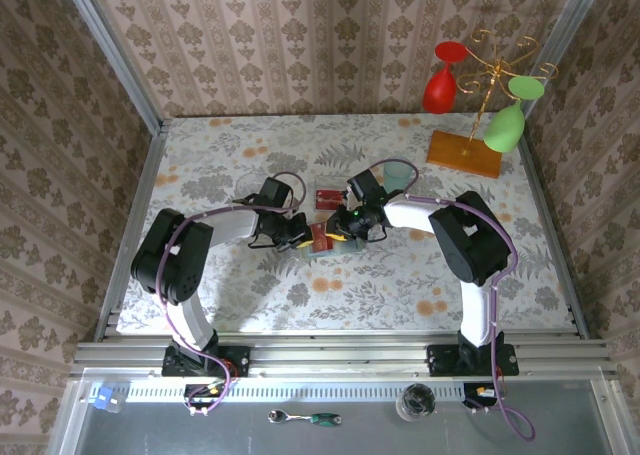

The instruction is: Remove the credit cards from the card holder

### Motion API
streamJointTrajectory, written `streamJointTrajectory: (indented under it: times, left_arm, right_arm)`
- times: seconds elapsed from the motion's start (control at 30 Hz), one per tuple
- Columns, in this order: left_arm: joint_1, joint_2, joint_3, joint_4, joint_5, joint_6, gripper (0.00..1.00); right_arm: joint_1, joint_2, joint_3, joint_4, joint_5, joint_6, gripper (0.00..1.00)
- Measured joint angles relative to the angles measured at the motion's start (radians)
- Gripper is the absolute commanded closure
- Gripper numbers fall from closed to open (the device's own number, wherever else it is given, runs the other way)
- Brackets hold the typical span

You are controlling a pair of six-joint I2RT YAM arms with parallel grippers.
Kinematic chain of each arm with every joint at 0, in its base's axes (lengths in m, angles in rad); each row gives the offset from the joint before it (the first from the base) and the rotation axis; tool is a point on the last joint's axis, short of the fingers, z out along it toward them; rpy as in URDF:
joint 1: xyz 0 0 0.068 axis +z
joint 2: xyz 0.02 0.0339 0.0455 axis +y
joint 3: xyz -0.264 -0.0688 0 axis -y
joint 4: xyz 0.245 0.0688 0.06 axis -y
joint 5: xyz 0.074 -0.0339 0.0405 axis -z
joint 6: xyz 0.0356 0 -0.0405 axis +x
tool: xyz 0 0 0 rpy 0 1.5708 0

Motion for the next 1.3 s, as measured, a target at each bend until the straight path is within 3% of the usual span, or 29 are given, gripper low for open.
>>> streamJointTrajectory:
  times: [0.57, 1.3]
  left_arm:
    - [0.007, 0.0, 0.0, 0.0, 0.002, 0.003, 1.0]
    - [0.012, 0.0, -0.022, 0.049, 0.022, 0.002, 1.0]
  right_arm:
    - [-0.032, -0.043, -0.045, -0.013, 0.002, -0.017, 0.88]
    - [-0.03, -0.119, -0.006, -0.224, 0.126, -0.147, 0.91]
